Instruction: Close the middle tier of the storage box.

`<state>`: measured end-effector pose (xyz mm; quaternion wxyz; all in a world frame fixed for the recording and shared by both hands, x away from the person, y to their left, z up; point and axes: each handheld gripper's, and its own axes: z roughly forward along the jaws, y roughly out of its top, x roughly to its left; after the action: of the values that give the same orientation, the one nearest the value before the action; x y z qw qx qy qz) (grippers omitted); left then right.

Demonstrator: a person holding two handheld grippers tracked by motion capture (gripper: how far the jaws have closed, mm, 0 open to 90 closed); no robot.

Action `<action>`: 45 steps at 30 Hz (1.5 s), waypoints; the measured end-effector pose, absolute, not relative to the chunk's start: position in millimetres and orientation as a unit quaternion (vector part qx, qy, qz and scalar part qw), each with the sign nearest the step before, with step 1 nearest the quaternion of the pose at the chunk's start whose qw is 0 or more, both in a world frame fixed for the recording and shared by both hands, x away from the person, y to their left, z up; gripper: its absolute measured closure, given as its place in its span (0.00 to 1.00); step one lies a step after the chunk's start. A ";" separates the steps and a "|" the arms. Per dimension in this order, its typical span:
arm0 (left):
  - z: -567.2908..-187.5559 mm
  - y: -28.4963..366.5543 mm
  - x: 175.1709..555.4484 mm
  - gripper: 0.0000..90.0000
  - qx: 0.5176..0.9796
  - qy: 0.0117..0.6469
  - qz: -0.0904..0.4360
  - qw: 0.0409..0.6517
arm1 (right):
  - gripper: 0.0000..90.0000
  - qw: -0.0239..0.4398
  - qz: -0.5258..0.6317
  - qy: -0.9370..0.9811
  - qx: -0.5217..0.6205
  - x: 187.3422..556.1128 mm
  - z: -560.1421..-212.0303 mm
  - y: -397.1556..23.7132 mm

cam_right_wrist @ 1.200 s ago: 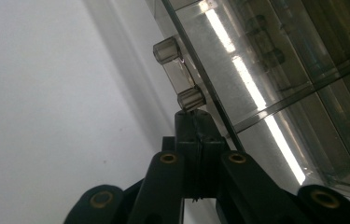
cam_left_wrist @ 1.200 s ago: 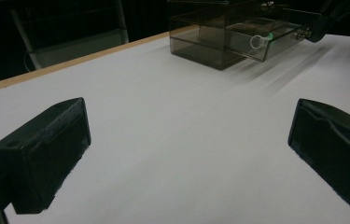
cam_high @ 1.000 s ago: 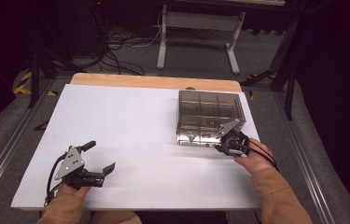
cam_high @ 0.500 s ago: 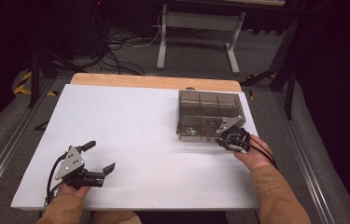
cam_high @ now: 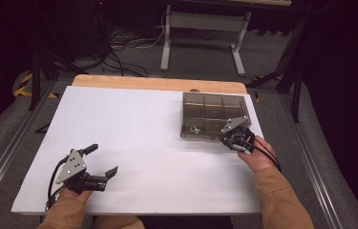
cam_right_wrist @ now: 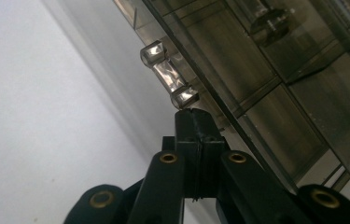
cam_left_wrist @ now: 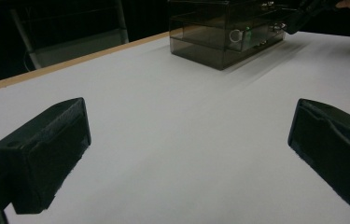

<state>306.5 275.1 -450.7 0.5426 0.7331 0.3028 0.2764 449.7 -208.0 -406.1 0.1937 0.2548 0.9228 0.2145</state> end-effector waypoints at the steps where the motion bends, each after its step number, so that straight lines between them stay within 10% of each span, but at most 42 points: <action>1: -450.7 275.1 306.4 0.00 0.733 0.303 0.276 0.543 | 1.00 0.196 0.217 0.921 0.257 450.8 -406.6 -208.0; 45: -450.7 275.1 306.2 0.00 0.733 0.302 0.275 0.544 | 1.00 0.241 0.251 0.889 0.296 464.4 -415.8 -206.4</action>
<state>306.2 275.1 -450.7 0.5442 0.7331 0.3017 0.2747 464.4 -206.4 -415.8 0.2409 0.2963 0.8895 0.2511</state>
